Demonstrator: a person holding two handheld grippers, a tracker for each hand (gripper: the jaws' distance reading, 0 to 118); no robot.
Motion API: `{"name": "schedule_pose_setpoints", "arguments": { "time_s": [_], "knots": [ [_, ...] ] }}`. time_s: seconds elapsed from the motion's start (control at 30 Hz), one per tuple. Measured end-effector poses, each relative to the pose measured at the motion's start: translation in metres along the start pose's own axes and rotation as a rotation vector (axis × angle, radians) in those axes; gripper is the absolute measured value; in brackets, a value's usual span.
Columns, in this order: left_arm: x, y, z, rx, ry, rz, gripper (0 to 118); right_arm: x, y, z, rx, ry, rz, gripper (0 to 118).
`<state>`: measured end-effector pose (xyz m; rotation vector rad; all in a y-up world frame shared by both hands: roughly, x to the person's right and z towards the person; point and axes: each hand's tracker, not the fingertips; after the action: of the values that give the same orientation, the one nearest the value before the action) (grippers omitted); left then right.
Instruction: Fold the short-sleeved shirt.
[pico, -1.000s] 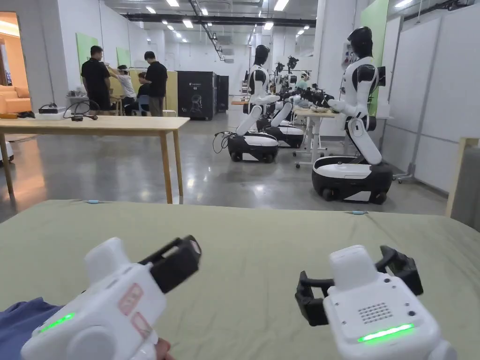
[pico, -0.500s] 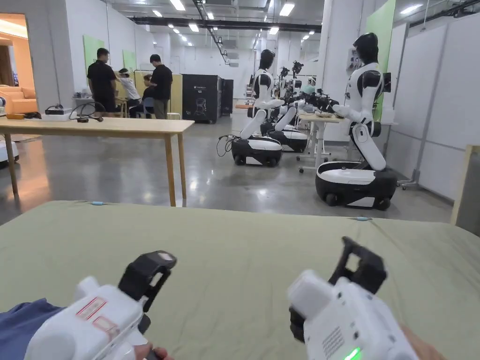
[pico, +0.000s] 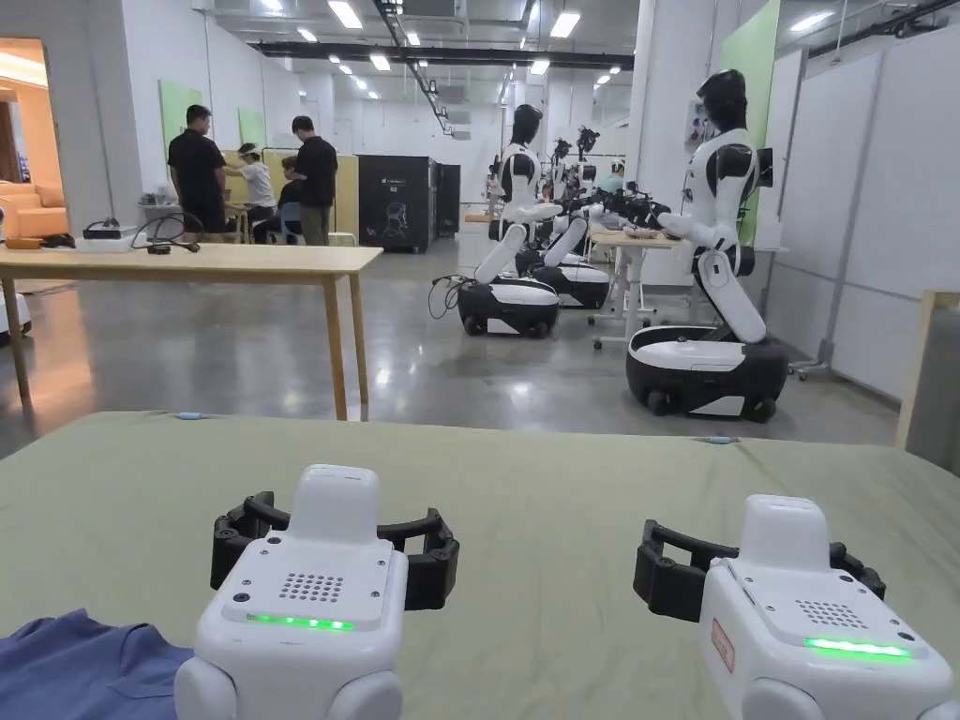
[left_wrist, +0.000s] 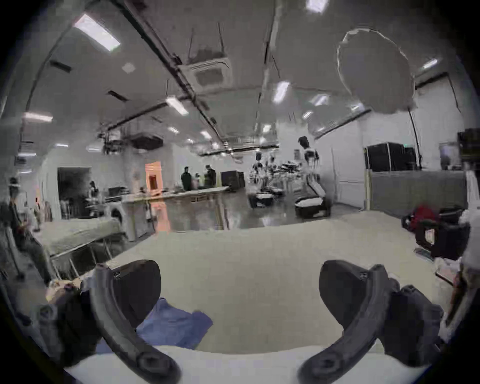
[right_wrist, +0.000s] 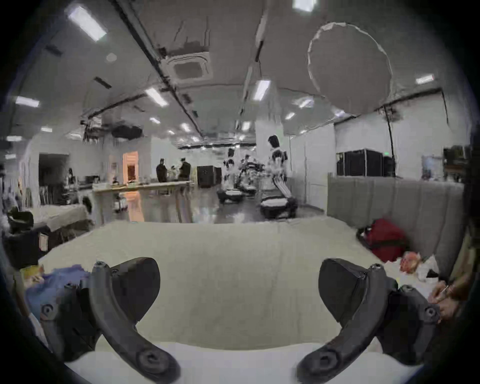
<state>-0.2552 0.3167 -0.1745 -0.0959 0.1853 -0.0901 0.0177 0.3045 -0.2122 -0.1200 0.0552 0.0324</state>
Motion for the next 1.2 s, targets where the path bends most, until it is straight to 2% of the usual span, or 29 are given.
{"name": "schedule_pose_setpoints", "arguments": {
  "time_s": [0.2, 0.43, 0.5, 0.53, 0.57, 0.6, 0.67, 0.87, 0.97, 1.1, 1.2],
  "knots": [
    [-0.006, 0.000, -0.001, -0.004, 0.002, 0.041, 118, -0.006, 0.001, 0.003, 0.014, -0.011, 0.069, 118],
    [-0.011, 0.001, -0.001, -0.016, -0.004, 0.056, 118, -0.007, 0.003, 0.003, 0.012, -0.015, 0.057, 118],
    [-0.011, 0.003, -0.001, -0.028, -0.018, 0.069, 112, -0.009, 0.005, 0.006, 0.004, -0.033, 0.070, 118],
    [-0.010, 0.002, 0.000, -0.023, -0.014, 0.068, 88, -0.009, 0.005, 0.008, 0.011, -0.021, 0.081, 100],
    [-0.010, 0.002, 0.000, -0.023, -0.012, 0.062, 47, -0.012, 0.005, 0.008, 0.019, -0.040, 0.101, 55],
    [-0.009, 0.001, -0.004, -0.029, -0.002, 0.064, 0, -0.014, 0.005, 0.006, 0.028, -0.096, 0.120, 0],
    [-0.013, -0.001, -0.007, -0.037, -0.004, 0.074, 0, -0.011, 0.001, 0.009, 0.024, -0.049, 0.118, 1],
    [-0.012, -0.006, -0.009, -0.049, -0.020, 0.073, 0, -0.009, -0.002, 0.009, 0.022, -0.071, 0.088, 1],
    [-0.017, -0.006, -0.012, -0.058, -0.015, 0.085, 0, -0.010, 0.000, 0.006, 0.003, -0.051, 0.083, 1],
    [-0.046, -0.008, -0.004, -0.076, 0.032, 0.088, 0, -0.025, -0.003, 0.000, -0.009, -0.013, 0.095, 1],
    [-0.091, -0.015, 0.007, -0.114, 0.128, 0.108, 0, -0.054, -0.006, -0.006, -0.025, 0.076, 0.092, 1]
  ]
}}
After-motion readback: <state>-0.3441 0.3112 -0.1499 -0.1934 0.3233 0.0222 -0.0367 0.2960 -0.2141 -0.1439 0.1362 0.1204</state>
